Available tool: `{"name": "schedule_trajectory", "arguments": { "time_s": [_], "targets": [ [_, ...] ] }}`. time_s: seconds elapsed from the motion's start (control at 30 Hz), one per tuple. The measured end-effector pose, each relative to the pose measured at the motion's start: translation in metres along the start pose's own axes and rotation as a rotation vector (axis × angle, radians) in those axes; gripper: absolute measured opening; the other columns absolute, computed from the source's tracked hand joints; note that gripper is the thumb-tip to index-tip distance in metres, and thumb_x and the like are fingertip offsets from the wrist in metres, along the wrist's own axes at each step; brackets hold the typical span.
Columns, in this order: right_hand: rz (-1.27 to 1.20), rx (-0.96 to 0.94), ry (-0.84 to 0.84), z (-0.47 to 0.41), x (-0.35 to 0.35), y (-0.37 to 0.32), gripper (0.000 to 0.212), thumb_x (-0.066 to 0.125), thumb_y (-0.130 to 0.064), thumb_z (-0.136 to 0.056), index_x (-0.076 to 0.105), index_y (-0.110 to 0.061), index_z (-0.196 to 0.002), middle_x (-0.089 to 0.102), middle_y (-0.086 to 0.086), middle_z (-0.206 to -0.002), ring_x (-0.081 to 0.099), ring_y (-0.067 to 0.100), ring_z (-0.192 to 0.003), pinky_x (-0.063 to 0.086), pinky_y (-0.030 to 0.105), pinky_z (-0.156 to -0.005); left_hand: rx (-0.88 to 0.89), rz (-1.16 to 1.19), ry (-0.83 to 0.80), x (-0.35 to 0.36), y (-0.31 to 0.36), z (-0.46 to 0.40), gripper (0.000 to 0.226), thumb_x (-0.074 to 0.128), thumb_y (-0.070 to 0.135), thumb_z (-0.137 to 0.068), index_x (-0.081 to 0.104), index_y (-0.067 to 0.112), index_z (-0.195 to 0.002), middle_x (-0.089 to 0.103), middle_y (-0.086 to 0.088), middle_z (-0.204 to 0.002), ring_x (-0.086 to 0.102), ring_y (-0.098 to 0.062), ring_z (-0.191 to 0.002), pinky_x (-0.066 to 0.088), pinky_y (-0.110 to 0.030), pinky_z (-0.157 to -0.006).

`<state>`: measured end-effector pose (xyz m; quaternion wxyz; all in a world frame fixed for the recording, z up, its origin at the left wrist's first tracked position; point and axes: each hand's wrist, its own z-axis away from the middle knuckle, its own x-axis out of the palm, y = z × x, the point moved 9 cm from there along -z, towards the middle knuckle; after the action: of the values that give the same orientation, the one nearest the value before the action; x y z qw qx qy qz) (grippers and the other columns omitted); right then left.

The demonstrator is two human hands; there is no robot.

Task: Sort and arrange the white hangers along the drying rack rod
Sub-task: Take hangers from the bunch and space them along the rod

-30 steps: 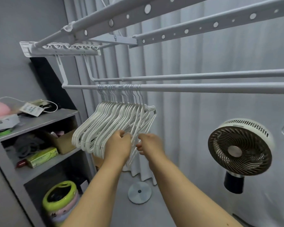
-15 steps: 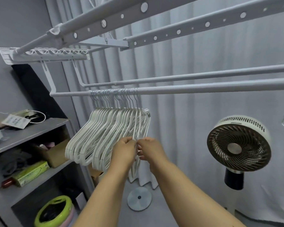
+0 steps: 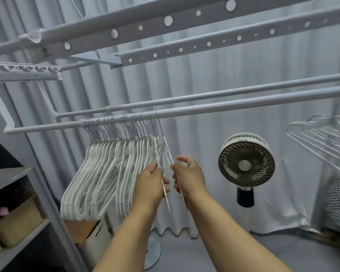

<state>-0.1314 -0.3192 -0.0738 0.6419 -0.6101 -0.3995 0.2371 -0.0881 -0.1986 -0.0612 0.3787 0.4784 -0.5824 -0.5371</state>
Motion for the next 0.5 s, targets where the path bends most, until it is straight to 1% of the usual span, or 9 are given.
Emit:
{"name": "schedule_trajectory", "arguments": {
  "time_s": [0.1,0.13,0.17,0.2,0.23,0.27,0.33,0.43,0.5],
  "targets": [
    [-0.026,-0.052,0.015,0.007,-0.008,-0.007,0.04,0.055,-0.004,-0.084,0.057,-0.018,-0.122,0.052,0.006,-0.072,0.044,0.01,-0.043,0.035,0.018,-0.037,0.025,-0.005,-0.052,0.005,0.003,0.001,0.038,0.041,0.009,-0.098,0.053,0.008,-0.133,0.055,-0.007,-0.062,0.052,-0.02,-0.055,0.043,-0.028,-0.049],
    [-0.033,-0.068,0.028,0.008,-0.011,-0.008,0.044,0.056,-0.002,-0.083,0.057,-0.018,-0.124,0.05,0.006,-0.071,0.043,0.009,-0.04,0.035,0.019,-0.038,0.047,-0.007,-0.071,0.007,0.006,0.002,0.032,0.042,0.009,-0.097,0.059,0.009,-0.123,0.055,-0.007,-0.063,0.052,-0.02,-0.055,0.043,-0.028,-0.049],
    [-0.034,-0.081,0.047,0.01,-0.014,-0.009,0.045,0.056,0.0,-0.082,0.058,-0.017,-0.124,0.049,0.006,-0.071,0.042,0.009,-0.038,0.035,0.019,-0.038,0.068,-0.011,-0.091,0.01,0.008,0.004,0.026,0.041,0.008,-0.096,0.064,0.015,-0.108,0.055,-0.009,-0.064,0.051,-0.021,-0.055,0.042,-0.029,-0.049],
    [-0.031,-0.093,0.069,0.011,-0.019,-0.01,0.046,0.056,0.002,-0.082,0.059,-0.017,-0.124,0.048,0.006,-0.069,0.04,0.01,-0.037,0.035,0.019,-0.039,0.088,-0.014,-0.11,0.014,0.011,0.006,0.027,0.041,0.007,-0.096,0.065,0.018,-0.093,0.054,-0.01,-0.064,0.051,-0.022,-0.054,0.042,-0.03,-0.05],
    [-0.028,-0.104,0.093,0.012,-0.025,-0.012,0.046,0.056,0.003,-0.082,0.059,-0.016,-0.123,0.046,0.007,-0.067,0.039,0.01,-0.037,0.034,0.019,-0.039,0.104,-0.011,-0.126,0.018,0.013,0.008,0.029,0.041,0.006,-0.096,0.064,0.02,-0.084,0.053,-0.011,-0.063,0.05,-0.023,-0.054,0.042,-0.03,-0.05],
    [-0.032,-0.114,0.116,0.014,-0.03,-0.014,0.046,0.055,0.005,-0.082,0.06,-0.016,-0.123,0.044,0.007,-0.065,0.038,0.01,-0.036,0.034,0.018,-0.039,0.118,-0.002,-0.14,0.022,0.014,0.009,0.033,0.041,0.007,-0.096,0.064,0.024,-0.079,0.052,-0.011,-0.061,0.049,-0.023,-0.054,0.041,-0.03,-0.05],
    [-0.06,-0.121,0.152,0.015,-0.043,-0.017,0.045,0.054,0.007,-0.082,0.062,-0.016,-0.119,0.043,0.007,-0.061,0.037,0.009,-0.035,0.032,0.018,-0.038,0.14,0.011,-0.165,0.032,0.017,0.012,0.034,0.042,0.009,-0.096,0.066,0.026,-0.08,0.052,-0.01,-0.06,0.049,-0.023,-0.052,0.042,-0.031,-0.049],
    [-0.095,-0.123,0.172,0.018,-0.062,-0.021,0.042,0.053,0.008,-0.082,0.063,-0.021,-0.111,0.041,0.003,-0.054,0.034,0.009,-0.035,0.03,0.017,-0.037,0.172,0.009,-0.192,0.049,0.021,0.017,0.034,0.043,0.009,-0.095,0.067,0.025,-0.077,0.052,-0.009,-0.057,0.048,-0.023,-0.051,0.042,-0.03,-0.047],
    [-0.09,-0.132,0.19,0.019,-0.076,-0.026,0.04,0.052,0.009,-0.082,0.065,-0.019,-0.108,0.042,0.002,-0.052,0.034,0.01,-0.036,0.029,0.016,-0.037,0.183,0.009,-0.208,0.062,0.023,0.021,0.03,0.043,0.009,-0.095,0.066,0.016,-0.075,0.051,-0.008,-0.055,0.048,-0.023,-0.051,0.041,-0.03,-0.047]
  ]
}}
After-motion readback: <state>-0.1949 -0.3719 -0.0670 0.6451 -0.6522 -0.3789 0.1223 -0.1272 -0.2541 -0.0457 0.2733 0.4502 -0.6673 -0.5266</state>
